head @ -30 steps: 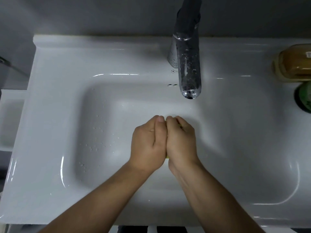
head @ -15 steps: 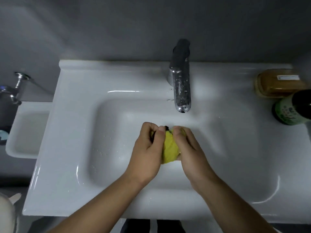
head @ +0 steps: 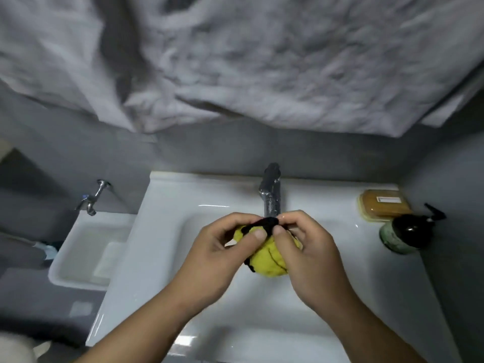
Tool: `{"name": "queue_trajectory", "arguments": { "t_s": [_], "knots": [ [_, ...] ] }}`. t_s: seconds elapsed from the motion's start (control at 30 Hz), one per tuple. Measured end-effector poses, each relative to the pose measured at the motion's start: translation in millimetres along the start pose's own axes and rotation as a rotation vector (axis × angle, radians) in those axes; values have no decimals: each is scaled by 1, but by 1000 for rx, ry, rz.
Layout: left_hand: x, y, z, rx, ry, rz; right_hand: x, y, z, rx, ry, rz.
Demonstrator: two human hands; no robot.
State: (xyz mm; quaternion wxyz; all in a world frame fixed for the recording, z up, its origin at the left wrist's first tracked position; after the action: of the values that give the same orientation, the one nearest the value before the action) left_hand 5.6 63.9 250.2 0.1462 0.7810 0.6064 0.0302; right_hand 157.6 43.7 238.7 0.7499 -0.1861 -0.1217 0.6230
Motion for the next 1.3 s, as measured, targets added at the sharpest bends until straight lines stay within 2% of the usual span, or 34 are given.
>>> {"name": "queue_trajectory", "arguments": {
  "t_s": [0.23, 0.4, 0.77, 0.9, 1.1, 1.3],
  "knots": [
    [-6, -17, -83, 52, 221, -134, 5, -7, 92, -46, -250, 87],
    [-14, -29, -124, 39, 267, -134, 3, 0, 139, 28, -301, 133],
    [-36, -63, -229, 32, 338, 69, -12, 22, 261, 84, -508, 162],
    [-33, -76, -256, -27, 256, 176, -7, 30, 304, 63, -557, 173],
    [-29, -100, -285, -95, 259, 152, 2, 35, 340, -22, -622, -35],
    [-29, -130, -300, -138, 286, 32, -6, 23, 367, 47, -719, -193]
  ]
}}
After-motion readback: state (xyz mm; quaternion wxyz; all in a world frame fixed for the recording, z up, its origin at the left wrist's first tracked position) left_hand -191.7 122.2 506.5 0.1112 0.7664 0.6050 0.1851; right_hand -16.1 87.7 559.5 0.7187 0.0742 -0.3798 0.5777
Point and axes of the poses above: each hand's wrist, its own x-axis towards the middle knuckle, its own y-axis out of the palm, z = x × y, the point moved 9 cm from there along x, towards the middle knuckle, and after that the axes turned 14 degrees about -x, right-handed, at the moved point
